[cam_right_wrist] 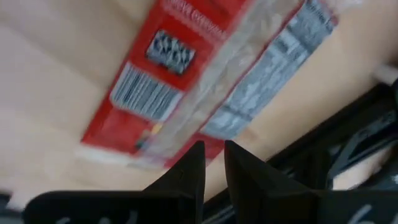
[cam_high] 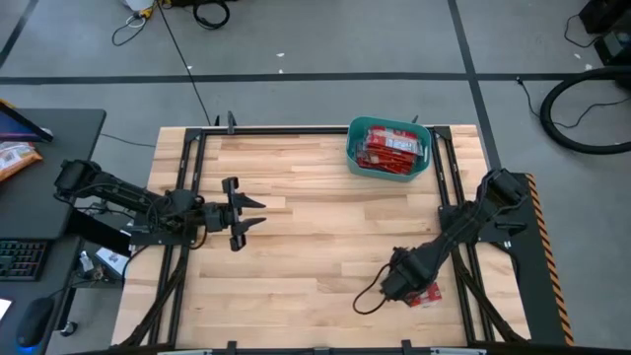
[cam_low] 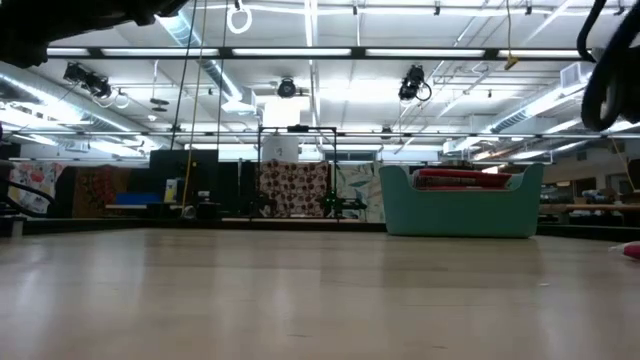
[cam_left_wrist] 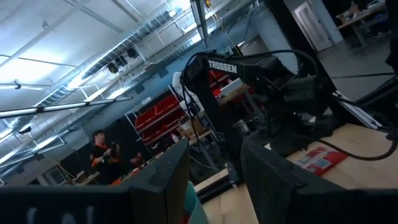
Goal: Sort popcorn bags into baskets
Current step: Put the red popcorn bag into the green bin
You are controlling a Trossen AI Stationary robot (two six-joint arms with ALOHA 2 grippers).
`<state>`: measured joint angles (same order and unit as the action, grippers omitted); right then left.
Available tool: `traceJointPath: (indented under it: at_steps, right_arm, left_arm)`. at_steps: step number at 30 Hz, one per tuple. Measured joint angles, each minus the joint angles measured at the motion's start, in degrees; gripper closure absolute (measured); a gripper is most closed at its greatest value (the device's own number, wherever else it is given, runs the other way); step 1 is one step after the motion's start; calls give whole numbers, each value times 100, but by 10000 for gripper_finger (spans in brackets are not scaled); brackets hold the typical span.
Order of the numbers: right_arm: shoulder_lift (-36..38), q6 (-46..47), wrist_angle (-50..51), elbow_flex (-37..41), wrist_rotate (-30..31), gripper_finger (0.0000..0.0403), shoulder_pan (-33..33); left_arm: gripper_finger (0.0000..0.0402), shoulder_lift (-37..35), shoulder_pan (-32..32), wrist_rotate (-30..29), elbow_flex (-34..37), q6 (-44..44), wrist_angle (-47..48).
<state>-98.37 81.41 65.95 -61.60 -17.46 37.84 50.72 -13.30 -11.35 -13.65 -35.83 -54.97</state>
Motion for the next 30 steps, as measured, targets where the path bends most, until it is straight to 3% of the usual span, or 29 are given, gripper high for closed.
traceJointPath:
  at_steps: [7,12,16,20,24,26,30]
  right_arm:
    - [0,-11,-56,435,285,338,28]
    - [-2,-213,-589,788,308,338,-51]
    - [12,-464,-1067,964,665,338,-271]
    - [52,-943,-1577,946,1587,338,-646]
    - [-17,-1279,-1885,693,3603,338,-1079]
    - [-4,-1627,-2000,480,4251,338,-1260]
    - [0,-2437,-2021,95,4418,337,-1571]
  left_arm:
    - [251,0,0,0,0,68,93]
    - [251,0,0,0,0,105,163]
    - [251,0,0,0,0,219,173]
    - [251,0,0,0,0,223,191]
    - [251,0,0,0,0,223,218]
    - [251,0,0,1,0,223,221]
    - [251,0,0,0,0,219,268]
